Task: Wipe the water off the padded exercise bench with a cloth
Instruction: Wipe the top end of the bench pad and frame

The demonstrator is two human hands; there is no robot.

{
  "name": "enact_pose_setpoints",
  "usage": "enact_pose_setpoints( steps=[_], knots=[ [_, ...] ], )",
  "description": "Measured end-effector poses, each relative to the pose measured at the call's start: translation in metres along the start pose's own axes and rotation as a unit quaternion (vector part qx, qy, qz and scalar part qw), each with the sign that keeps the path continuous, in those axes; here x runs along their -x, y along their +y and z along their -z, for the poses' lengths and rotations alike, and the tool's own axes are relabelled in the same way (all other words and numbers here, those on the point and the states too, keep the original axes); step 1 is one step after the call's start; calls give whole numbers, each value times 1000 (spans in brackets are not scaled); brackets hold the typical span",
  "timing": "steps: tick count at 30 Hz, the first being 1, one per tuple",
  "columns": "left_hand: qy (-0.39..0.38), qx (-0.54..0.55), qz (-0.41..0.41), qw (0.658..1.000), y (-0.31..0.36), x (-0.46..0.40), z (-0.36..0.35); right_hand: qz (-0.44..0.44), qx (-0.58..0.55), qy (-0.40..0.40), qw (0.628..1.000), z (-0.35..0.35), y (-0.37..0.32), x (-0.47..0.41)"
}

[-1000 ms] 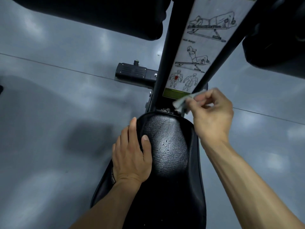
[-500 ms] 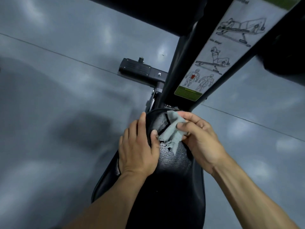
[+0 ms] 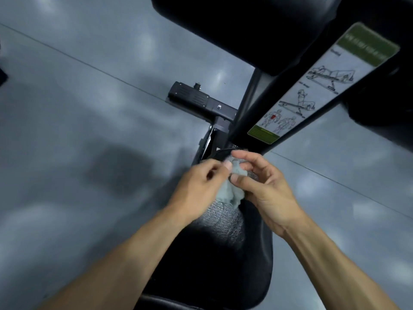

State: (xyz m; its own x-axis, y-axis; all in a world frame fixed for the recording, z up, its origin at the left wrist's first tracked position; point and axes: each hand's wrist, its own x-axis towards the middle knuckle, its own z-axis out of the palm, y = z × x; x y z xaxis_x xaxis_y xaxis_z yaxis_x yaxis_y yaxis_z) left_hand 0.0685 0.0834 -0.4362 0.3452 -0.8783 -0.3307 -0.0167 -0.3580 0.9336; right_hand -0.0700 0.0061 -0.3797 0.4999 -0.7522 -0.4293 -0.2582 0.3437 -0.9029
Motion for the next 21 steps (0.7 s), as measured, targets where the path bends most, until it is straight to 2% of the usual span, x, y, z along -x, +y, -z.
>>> enact_pose_setpoints(
  steps=[3, 5, 7, 9, 11, 15, 18, 21],
  knots=[
    [-45, 127, 49, 990, 5, -7, 3, -20, -44, 25, 999, -6, -8, -2],
    [-41, 147, 54, 987, 5, -13, 5, -52, -56, 116, 990, 0, -14, -10],
    [4, 134, 57, 989, 6, -20, 9, -106, -55, 205, 971, 9, -9, -23],
    [104, 113, 71, 986, 2, -36, 17, -159, -35, 231, 959, 10, 3, -31],
    [167, 112, 82, 976, -4, -55, 25, -165, -24, 253, 953, 10, 15, -34],
    [227, 94, 89, 965, -7, -94, 24, -149, -3, 280, 949, 8, 20, -39],
    [230, 32, 102, 967, 1, -125, 19, -144, 1, 303, 942, 4, 23, -41],
    [176, -2, 126, 976, 13, -149, 5, -148, 6, 309, 939, 3, 24, -43]
  ],
)
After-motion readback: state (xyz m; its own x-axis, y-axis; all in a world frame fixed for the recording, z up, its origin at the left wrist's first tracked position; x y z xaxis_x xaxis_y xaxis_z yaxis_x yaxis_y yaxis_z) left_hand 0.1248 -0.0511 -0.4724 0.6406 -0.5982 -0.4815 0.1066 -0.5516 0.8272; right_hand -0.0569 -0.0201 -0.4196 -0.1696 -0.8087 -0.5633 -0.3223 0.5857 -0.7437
